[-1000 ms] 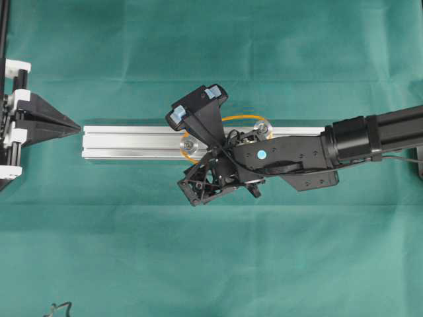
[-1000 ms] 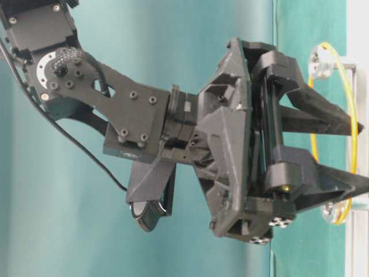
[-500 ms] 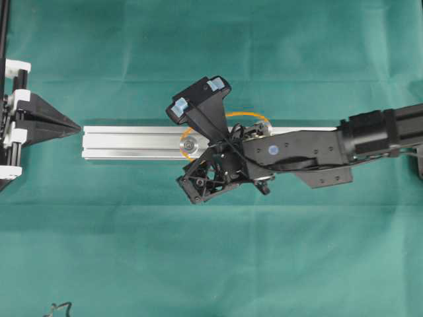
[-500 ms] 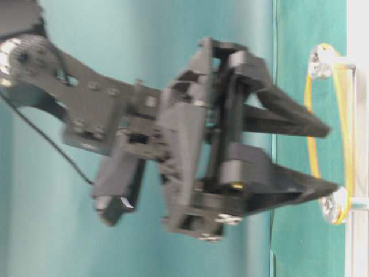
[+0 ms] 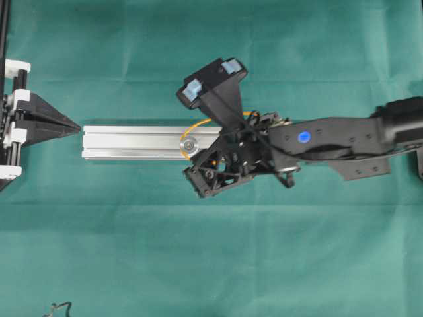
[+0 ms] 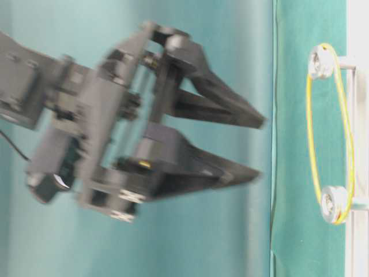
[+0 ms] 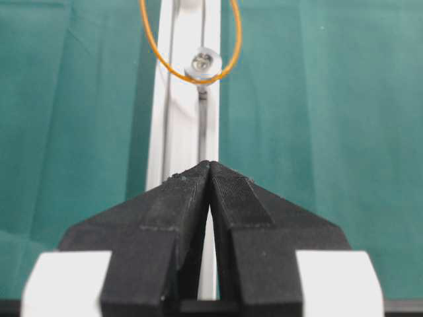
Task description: Hook the rubber onto the shaft.
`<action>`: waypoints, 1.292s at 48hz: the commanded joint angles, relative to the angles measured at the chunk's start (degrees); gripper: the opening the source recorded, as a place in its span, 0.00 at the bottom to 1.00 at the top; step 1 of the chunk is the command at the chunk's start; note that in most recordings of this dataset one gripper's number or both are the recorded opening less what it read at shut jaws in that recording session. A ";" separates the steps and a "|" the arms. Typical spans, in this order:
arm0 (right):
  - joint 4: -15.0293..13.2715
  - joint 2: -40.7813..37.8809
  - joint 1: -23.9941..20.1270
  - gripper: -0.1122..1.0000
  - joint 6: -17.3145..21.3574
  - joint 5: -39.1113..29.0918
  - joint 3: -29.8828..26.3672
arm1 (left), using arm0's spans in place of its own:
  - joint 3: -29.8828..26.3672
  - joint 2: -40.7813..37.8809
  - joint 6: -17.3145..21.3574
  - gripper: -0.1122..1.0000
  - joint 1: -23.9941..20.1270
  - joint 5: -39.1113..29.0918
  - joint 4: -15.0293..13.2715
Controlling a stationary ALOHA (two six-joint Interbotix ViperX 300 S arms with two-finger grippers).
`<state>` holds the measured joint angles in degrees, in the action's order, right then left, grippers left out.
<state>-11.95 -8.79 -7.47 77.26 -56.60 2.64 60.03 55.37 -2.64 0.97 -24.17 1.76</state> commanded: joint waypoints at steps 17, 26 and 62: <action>-0.18 4.57 -0.79 0.81 -1.05 -2.20 -1.05 | -1.58 -0.18 0.00 0.10 0.09 0.26 0.18; -0.18 4.57 -0.79 0.81 -1.32 -2.20 -1.14 | -1.49 -0.09 -0.09 0.10 0.09 0.26 0.18; -0.26 4.66 -0.44 0.82 -30.32 -4.66 -1.05 | -1.49 -0.09 -0.09 0.10 0.09 0.26 0.18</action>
<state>-11.95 -5.98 -8.26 49.31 -60.82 2.55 60.12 55.46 -2.64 0.97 -24.17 1.76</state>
